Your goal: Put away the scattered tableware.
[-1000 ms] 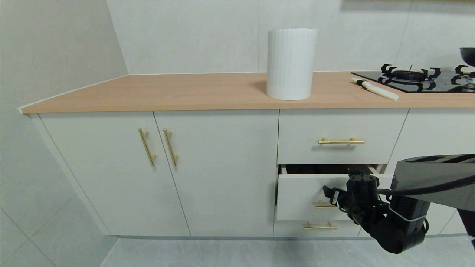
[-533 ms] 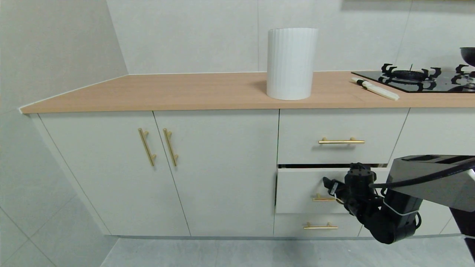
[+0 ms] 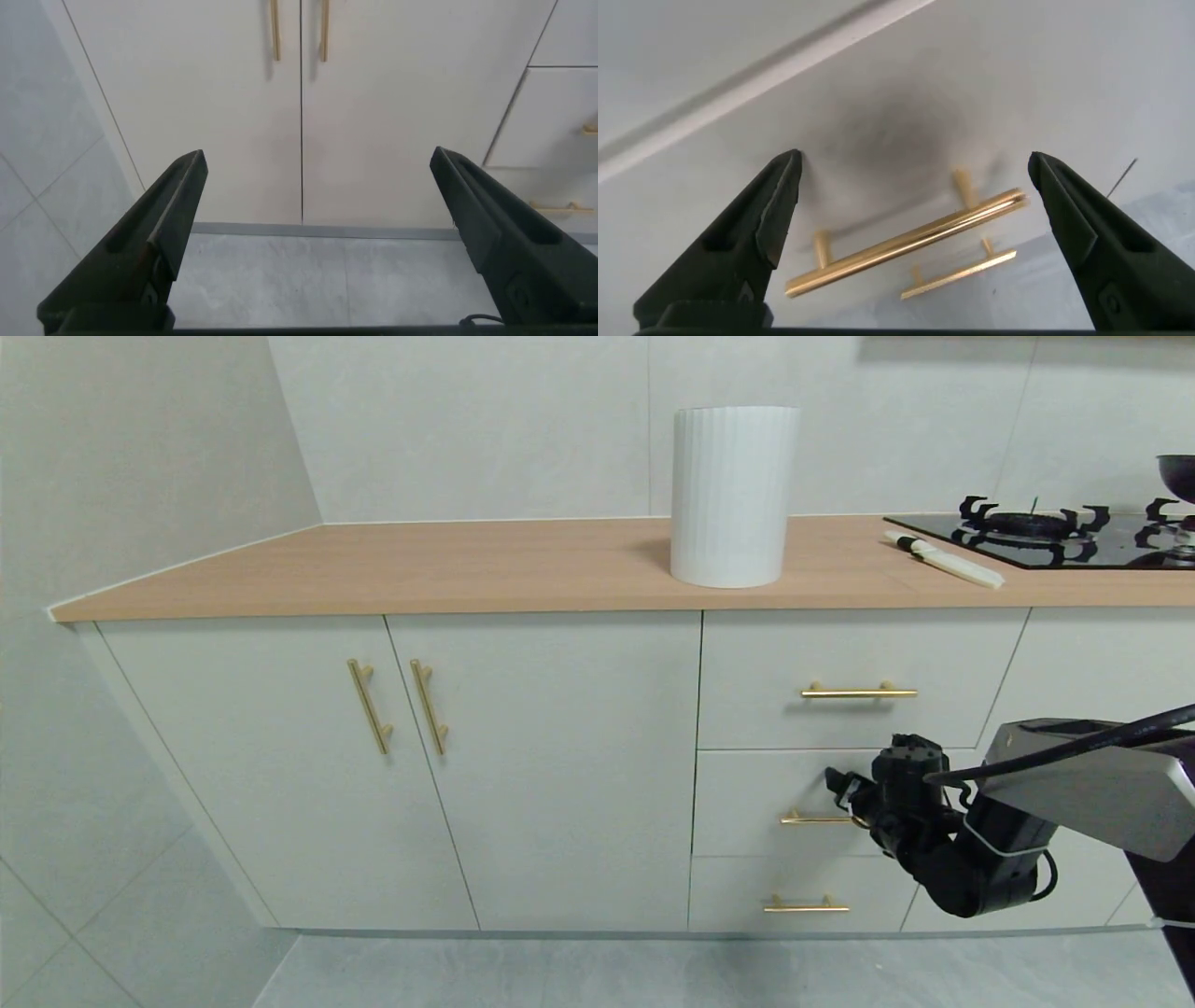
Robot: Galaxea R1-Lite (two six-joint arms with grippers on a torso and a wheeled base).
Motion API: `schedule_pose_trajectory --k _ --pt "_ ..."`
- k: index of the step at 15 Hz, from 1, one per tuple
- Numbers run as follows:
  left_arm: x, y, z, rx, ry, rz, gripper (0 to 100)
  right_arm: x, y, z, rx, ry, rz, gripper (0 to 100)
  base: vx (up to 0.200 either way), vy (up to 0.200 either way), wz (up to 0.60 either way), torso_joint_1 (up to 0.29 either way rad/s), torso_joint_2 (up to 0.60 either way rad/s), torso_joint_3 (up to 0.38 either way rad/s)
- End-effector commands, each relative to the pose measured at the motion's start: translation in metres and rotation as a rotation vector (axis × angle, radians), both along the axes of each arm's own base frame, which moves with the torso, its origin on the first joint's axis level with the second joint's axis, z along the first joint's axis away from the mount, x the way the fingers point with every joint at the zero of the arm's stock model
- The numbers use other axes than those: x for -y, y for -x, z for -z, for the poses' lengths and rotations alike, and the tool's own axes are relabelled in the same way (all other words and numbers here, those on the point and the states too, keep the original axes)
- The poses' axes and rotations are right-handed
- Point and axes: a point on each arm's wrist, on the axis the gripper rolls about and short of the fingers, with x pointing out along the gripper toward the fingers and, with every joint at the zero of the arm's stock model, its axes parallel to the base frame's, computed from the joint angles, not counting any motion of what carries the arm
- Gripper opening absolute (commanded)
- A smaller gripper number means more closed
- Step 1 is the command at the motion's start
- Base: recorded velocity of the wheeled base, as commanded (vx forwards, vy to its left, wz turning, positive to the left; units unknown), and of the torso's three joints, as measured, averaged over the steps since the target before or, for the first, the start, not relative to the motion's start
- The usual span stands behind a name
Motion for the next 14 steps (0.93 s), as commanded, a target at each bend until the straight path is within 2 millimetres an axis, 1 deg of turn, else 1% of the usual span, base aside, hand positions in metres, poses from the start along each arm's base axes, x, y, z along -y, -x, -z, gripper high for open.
schedule_pose_trajectory --k 1,5,6,7,8,10,11,12,13,14 --pt "0.000 0.000 0.000 0.000 0.000 -0.001 100 0.004 -0.008 -0.004 0.020 -0.015 0.018 100 0.000 0.000 0.00 0.000 0.00 0.000" --pt "0.000 0.000 0.000 0.000 0.000 -0.001 100 0.005 -0.010 -0.008 0.010 -0.041 0.031 100 0.000 0.000 0.00 0.000 0.00 0.000" --pt "0.000 0.000 0.000 0.000 0.000 -0.001 100 0.005 -0.008 -0.011 0.011 -0.041 0.030 100 0.000 0.000 0.00 0.000 0.00 0.000" --pt "0.000 0.000 0.000 0.000 0.000 -0.001 100 0.006 0.000 -0.018 0.004 -0.040 0.030 100 0.000 0.000 0.00 0.000 0.00 0.000" --pt "0.000 0.000 0.000 0.000 0.000 -0.001 100 0.006 0.014 -0.027 -0.012 -0.040 0.010 100 0.000 0.000 0.00 0.000 0.00 0.000" --pt "0.000 0.000 0.000 0.000 0.000 -0.001 100 -0.002 0.049 -0.065 0.008 -0.033 -0.043 100 0.000 0.000 0.00 0.000 0.00 0.000" --pt "0.000 0.000 0.000 0.000 0.000 -0.001 100 -0.003 0.070 -0.087 0.033 -0.009 -0.068 100 0.000 0.000 0.00 0.000 0.00 0.000" --pt "0.000 0.000 0.000 0.000 0.000 -0.001 100 -0.001 0.083 -0.101 0.052 0.008 -0.080 100 0.000 0.000 0.00 0.000 0.00 0.000" --pt "0.000 0.000 0.000 0.000 0.000 -0.001 100 0.003 0.113 -0.135 0.119 0.036 -0.099 100 0.000 0.000 0.00 0.000 0.00 0.000" --pt "0.000 0.000 0.000 0.000 0.000 -0.001 100 0.005 0.132 -0.151 0.154 0.058 -0.109 100 0.000 0.000 0.00 0.000 0.00 0.000"
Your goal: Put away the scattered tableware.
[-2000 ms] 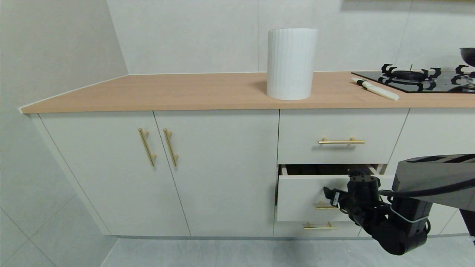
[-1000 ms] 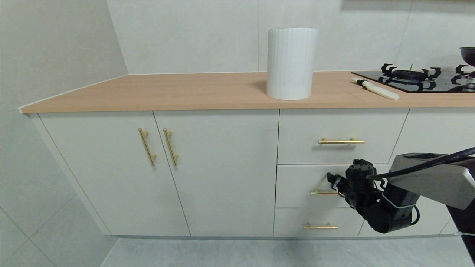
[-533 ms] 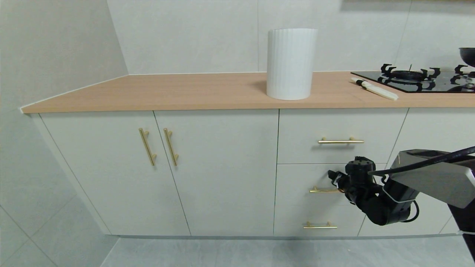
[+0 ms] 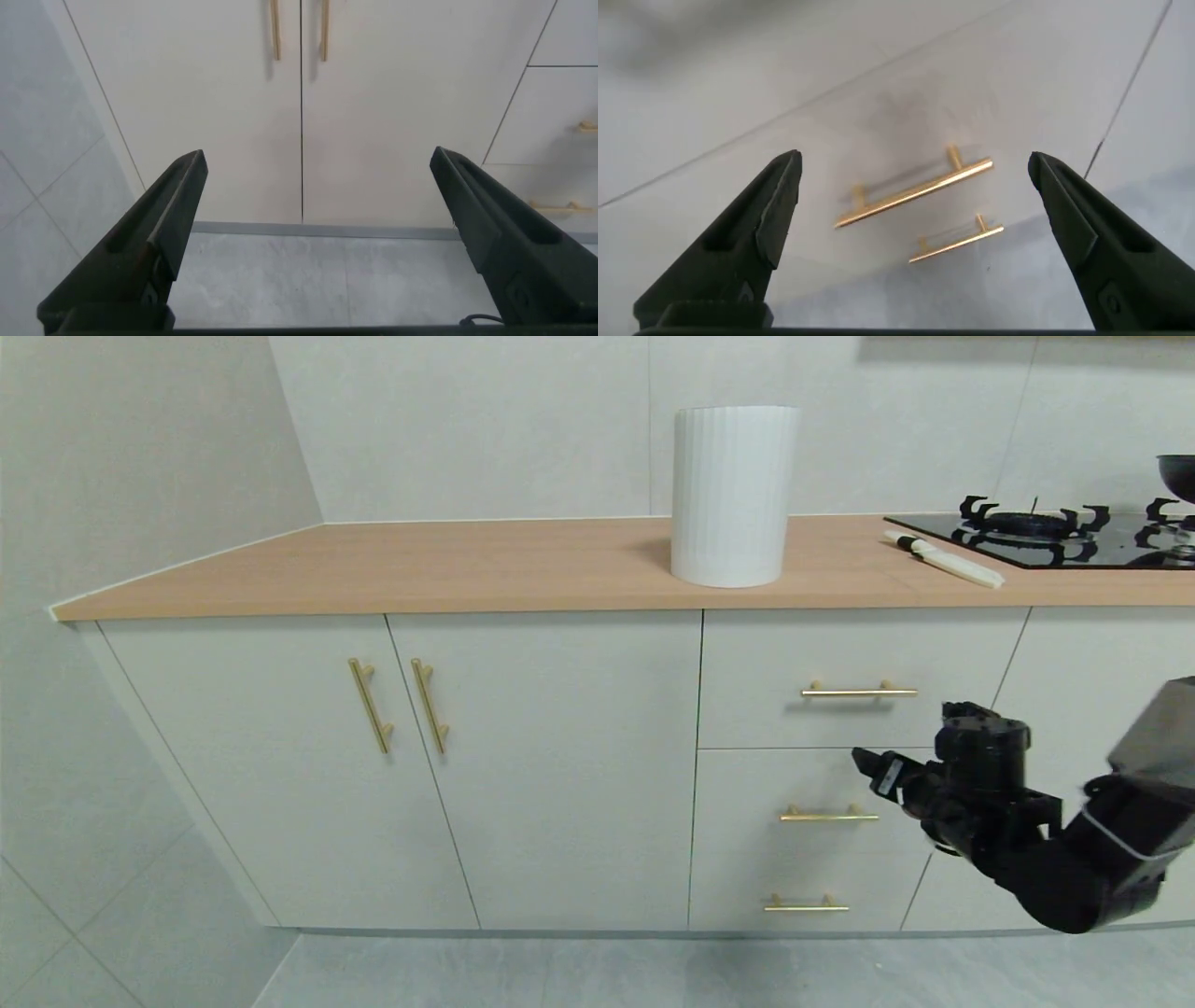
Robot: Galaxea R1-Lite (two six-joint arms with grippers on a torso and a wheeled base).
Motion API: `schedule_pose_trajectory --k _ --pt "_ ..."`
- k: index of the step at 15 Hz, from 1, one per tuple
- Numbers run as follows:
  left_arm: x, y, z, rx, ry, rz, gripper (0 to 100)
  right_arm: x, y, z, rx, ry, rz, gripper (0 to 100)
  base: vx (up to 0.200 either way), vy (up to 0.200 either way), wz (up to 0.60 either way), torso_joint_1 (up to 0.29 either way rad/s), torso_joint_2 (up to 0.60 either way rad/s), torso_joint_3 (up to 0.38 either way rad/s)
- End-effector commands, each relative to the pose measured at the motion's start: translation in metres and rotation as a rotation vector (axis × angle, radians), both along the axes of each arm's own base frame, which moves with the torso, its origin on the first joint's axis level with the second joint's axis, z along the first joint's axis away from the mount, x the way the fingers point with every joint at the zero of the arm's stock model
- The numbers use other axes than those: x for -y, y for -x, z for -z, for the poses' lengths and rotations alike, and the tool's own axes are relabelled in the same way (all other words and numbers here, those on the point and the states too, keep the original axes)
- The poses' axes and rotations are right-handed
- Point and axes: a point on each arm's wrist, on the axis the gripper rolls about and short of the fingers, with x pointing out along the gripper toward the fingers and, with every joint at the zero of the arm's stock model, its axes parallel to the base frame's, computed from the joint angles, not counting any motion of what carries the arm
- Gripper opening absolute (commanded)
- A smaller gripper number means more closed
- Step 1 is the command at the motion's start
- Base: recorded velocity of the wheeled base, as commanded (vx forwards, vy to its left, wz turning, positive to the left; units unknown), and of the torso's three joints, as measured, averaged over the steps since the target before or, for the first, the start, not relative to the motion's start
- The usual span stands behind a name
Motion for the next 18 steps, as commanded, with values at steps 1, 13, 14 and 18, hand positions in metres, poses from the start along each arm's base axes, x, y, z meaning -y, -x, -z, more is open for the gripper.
schedule_pose_trajectory --k 1,13,14,18 --pt "0.000 0.000 0.000 0.000 0.001 0.000 100 0.010 0.087 -0.078 0.172 0.078 -0.037 100 0.000 0.000 0.00 0.000 0.00 0.000" --pt "0.000 0.000 0.000 0.000 0.001 0.000 100 0.077 0.360 -0.127 0.306 0.479 0.186 100 0.000 0.000 0.00 0.000 0.00 0.000" --pt "0.000 0.000 0.000 0.000 0.001 0.000 100 0.077 0.367 -0.125 0.313 0.483 0.183 100 0.000 0.000 0.00 0.000 0.00 0.000" --pt "0.000 0.000 0.000 0.000 0.001 0.000 100 0.076 0.403 -0.103 0.385 0.552 0.197 100 0.000 0.000 0.00 0.000 0.00 0.000"
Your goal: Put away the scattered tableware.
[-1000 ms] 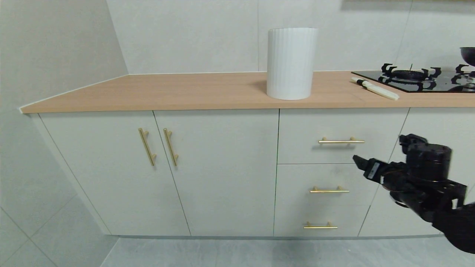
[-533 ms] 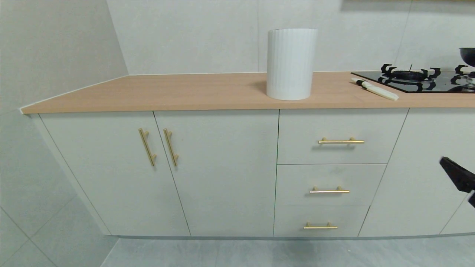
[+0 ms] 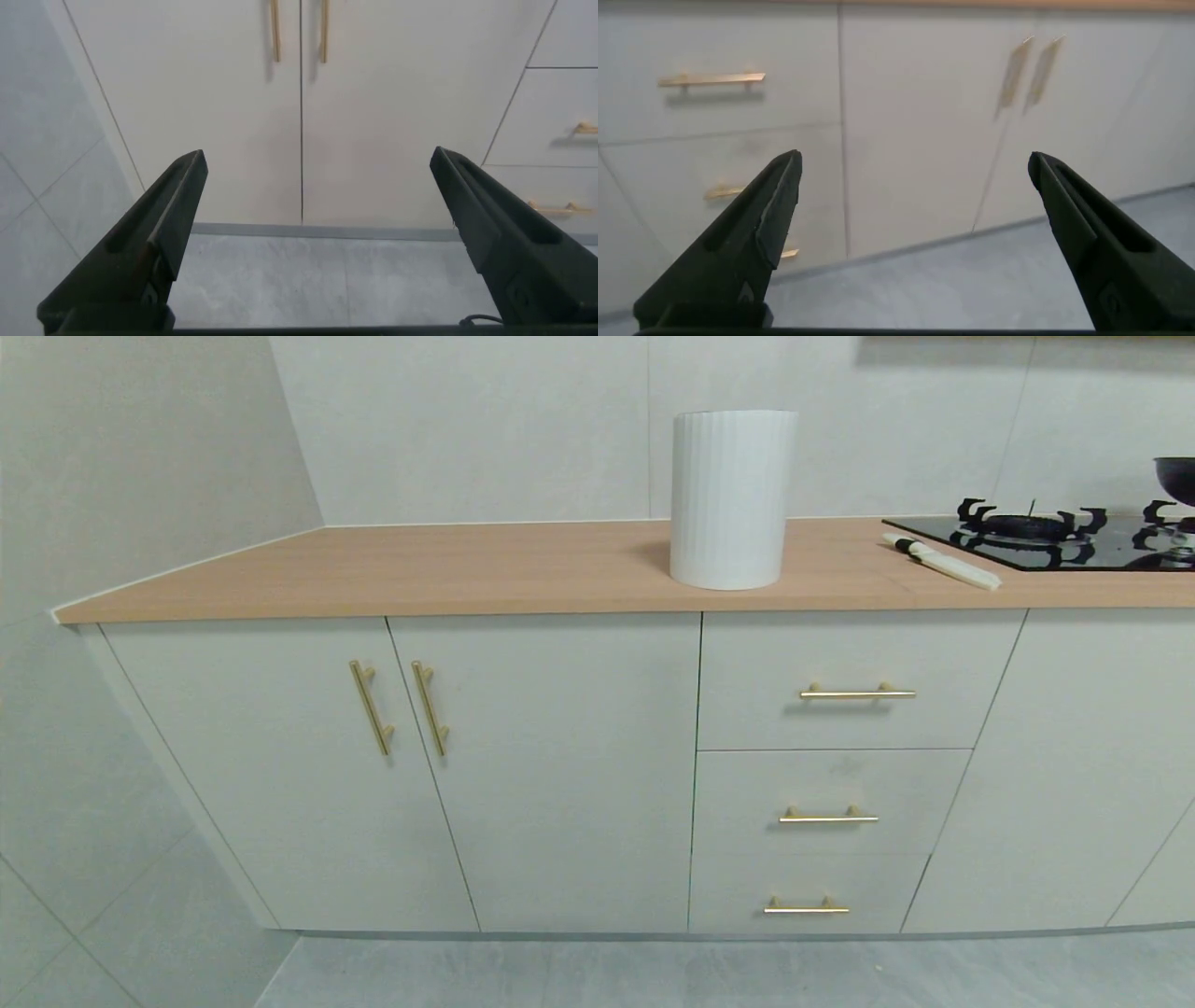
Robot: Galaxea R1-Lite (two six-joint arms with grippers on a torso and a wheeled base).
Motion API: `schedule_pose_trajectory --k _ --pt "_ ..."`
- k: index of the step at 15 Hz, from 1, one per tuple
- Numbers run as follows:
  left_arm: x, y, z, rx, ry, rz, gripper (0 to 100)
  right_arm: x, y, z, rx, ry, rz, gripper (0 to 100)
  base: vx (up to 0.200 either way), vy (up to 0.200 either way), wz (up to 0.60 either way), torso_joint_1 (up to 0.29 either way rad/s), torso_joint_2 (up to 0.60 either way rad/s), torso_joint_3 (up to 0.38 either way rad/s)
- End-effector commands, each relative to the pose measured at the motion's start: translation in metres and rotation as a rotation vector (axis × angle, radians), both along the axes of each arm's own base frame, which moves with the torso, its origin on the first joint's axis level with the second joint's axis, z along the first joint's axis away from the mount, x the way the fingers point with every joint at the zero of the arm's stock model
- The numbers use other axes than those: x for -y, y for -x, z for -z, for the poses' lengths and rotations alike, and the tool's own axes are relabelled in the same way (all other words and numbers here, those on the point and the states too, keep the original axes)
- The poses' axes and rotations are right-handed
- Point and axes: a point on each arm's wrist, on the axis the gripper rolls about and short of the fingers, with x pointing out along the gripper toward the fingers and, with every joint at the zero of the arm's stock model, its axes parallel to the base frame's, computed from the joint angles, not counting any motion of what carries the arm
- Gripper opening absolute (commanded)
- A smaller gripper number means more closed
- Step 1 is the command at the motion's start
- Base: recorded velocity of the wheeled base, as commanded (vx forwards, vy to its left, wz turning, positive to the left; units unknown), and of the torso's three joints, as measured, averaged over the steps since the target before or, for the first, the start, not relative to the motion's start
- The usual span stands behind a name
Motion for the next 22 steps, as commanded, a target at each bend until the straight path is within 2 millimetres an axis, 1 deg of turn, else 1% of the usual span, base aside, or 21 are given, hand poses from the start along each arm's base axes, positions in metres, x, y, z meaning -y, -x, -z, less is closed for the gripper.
schedule_pose_trajectory --k 1,3,6,7,8,10,14,16,22 --pt "0.000 0.000 0.000 0.000 0.000 0.000 100 -0.003 0.033 0.014 0.130 0.018 -0.021 100 0.000 0.000 0.00 0.000 0.00 0.000" --pt "0.000 0.000 0.000 0.000 0.000 0.000 100 -0.004 0.028 0.023 0.103 -0.005 -0.059 100 0.000 0.000 0.00 0.000 0.00 0.000" --pt "0.000 0.000 0.000 0.000 0.000 0.000 100 -0.005 0.010 0.052 0.002 -0.027 -0.132 100 0.000 0.000 0.00 0.000 0.00 0.000" --pt "0.000 0.000 0.000 0.000 0.000 0.000 100 -0.005 0.006 0.058 -0.007 -0.028 -0.147 100 0.000 0.000 0.00 0.000 0.00 0.000" --pt "0.000 0.000 0.000 0.000 0.000 0.000 100 -0.006 -0.003 0.074 -0.032 -0.028 -0.188 100 0.000 0.000 0.00 0.000 0.00 0.000" --pt "0.000 0.000 0.000 0.000 0.000 0.000 100 -0.008 -0.015 0.094 -0.028 -0.027 -0.252 100 0.000 0.000 0.00 0.000 0.00 0.000" --pt "0.000 0.000 0.000 0.000 0.000 0.000 100 -0.009 -0.016 0.095 -0.001 -0.094 -0.312 100 0.000 0.000 0.00 0.000 0.00 0.000" --pt "0.000 0.000 0.000 0.000 0.000 -0.002 100 -0.010 -0.016 0.101 -0.053 -0.102 -0.331 100 0.000 0.000 0.00 0.000 0.00 0.000" --pt "0.000 0.000 0.000 0.000 -0.003 0.000 100 -0.010 -0.017 0.101 -0.045 -0.106 -0.345 100 0.000 0.000 0.00 0.000 0.00 0.000"
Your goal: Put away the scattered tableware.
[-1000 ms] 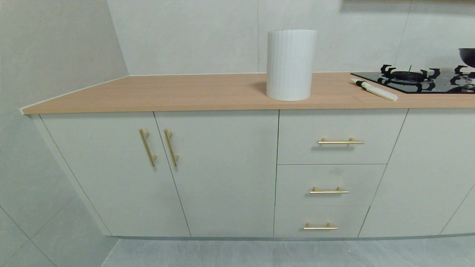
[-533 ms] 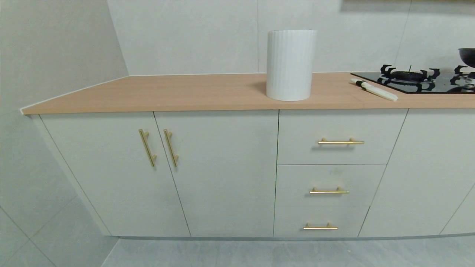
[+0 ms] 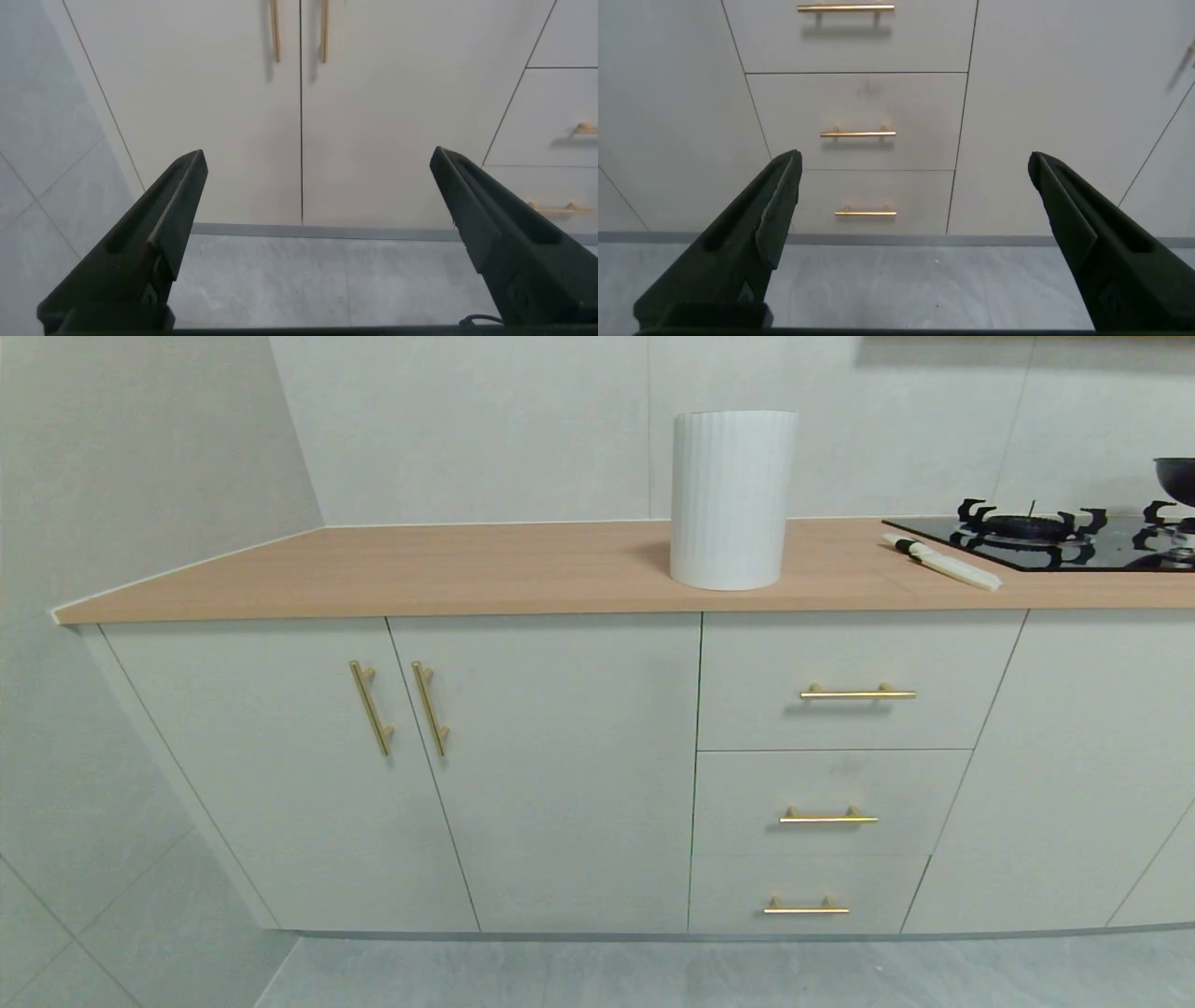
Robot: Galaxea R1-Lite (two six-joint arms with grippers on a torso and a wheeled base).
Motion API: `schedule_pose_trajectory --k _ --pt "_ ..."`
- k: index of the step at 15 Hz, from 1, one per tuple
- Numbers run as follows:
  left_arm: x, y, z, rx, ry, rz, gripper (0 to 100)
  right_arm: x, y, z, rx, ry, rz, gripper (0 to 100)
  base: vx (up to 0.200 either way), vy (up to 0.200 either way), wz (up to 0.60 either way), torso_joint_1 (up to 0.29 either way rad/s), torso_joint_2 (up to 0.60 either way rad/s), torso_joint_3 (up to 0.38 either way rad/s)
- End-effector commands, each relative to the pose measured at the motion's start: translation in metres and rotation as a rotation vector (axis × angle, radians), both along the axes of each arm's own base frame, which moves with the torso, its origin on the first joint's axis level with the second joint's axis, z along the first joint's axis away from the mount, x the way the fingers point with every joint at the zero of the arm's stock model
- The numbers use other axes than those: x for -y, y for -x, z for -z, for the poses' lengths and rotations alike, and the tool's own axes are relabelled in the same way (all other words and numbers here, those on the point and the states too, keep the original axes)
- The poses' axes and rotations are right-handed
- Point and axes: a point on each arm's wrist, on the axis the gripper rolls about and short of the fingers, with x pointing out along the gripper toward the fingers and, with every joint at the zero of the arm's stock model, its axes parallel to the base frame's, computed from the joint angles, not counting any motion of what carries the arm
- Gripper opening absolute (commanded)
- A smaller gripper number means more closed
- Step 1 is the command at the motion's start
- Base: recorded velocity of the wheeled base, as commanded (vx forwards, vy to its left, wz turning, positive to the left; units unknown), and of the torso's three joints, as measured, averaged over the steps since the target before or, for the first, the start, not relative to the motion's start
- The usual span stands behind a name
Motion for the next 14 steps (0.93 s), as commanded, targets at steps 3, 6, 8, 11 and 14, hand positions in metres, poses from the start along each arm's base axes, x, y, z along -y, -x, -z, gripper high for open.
schedule_pose_trajectory --k 3,6,8,11,14 --pt "0.0000 0.0000 0.0000 0.000 -0.002 0.000 100 0.0000 -0.0002 0.0002 -0.006 -0.001 -0.001 100 0.000 0.000 0.00 0.000 0.00 0.000" --pt "0.0000 0.0000 0.0000 0.000 -0.004 0.001 100 0.0000 -0.0001 0.0001 -0.003 -0.027 0.002 100 0.000 0.000 0.00 0.000 0.00 0.000" --pt "0.0001 0.0000 0.0001 -0.001 -0.002 0.004 100 0.0000 -0.0001 0.0001 -0.003 -0.026 0.001 100 0.000 0.000 0.00 0.000 0.00 0.000" --pt "0.0001 0.0000 0.0001 -0.001 -0.002 0.004 100 0.0000 -0.0001 0.0001 -0.003 -0.026 0.001 100 0.200 0.000 0.00 -0.002 0.00 0.002" --pt "0.0001 0.0000 0.0001 -0.001 -0.001 0.004 100 0.0000 -0.0001 0.0001 -0.003 -0.026 0.001 100 0.200 0.000 0.00 0.004 0.01 -0.001"
